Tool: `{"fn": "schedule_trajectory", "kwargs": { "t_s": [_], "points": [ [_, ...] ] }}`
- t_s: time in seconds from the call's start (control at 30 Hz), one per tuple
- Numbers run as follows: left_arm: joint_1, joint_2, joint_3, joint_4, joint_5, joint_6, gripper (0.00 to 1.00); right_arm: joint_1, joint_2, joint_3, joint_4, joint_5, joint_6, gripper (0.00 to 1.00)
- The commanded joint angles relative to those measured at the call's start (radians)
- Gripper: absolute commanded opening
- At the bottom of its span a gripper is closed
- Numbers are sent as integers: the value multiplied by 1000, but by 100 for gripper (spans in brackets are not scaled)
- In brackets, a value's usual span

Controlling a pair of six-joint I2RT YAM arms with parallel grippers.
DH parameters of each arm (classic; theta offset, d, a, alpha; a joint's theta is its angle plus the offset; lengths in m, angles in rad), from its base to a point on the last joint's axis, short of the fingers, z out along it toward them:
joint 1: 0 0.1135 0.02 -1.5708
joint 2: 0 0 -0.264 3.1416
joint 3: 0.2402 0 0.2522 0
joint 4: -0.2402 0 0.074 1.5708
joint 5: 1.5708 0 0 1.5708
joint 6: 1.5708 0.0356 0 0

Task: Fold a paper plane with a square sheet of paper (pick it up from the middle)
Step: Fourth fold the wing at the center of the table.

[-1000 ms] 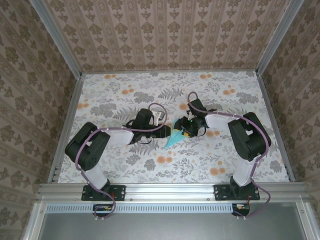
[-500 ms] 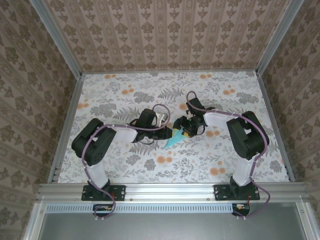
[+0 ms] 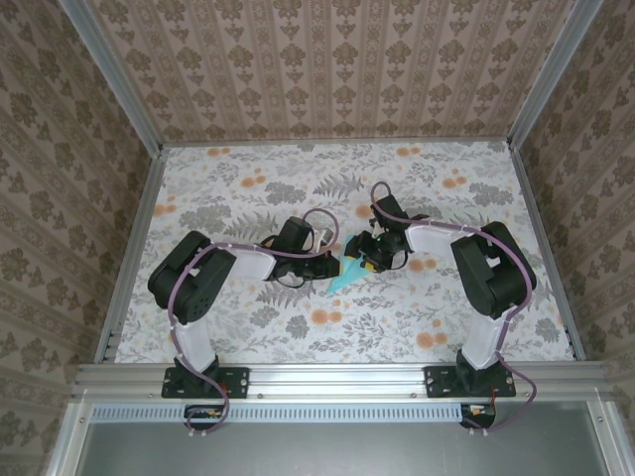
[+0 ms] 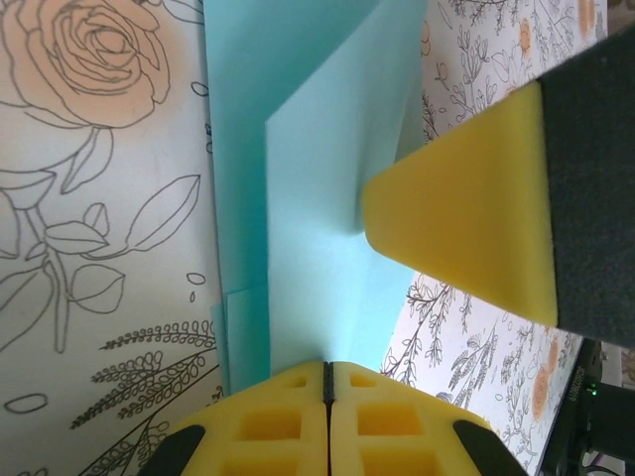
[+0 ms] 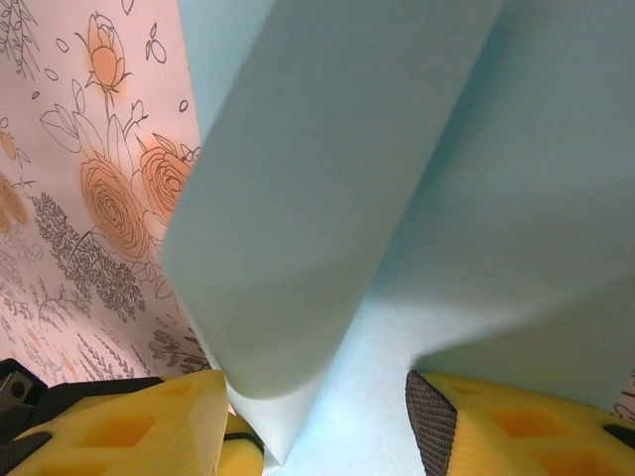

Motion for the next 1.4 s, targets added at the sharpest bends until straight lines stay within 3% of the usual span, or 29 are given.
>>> {"fn": "schedule_trajectory", "kwargs": {
  "t_s": [0.0,0.47,0.93,1.37],
  "points": [
    [6,17,24,-27,-9,16,6,-3,46,-60,-64,77,-32,54],
    [7,32,33,-44,-2,19,6,-4,119,-10,-191,153,-33,42],
    [10,-1,35,-101,-35,27,6,5,205,64,-315,208,-71,45],
    [20,-104,12,-63,-46,-4,9,19,267,93,-348,276,24,45]
  ]
}}
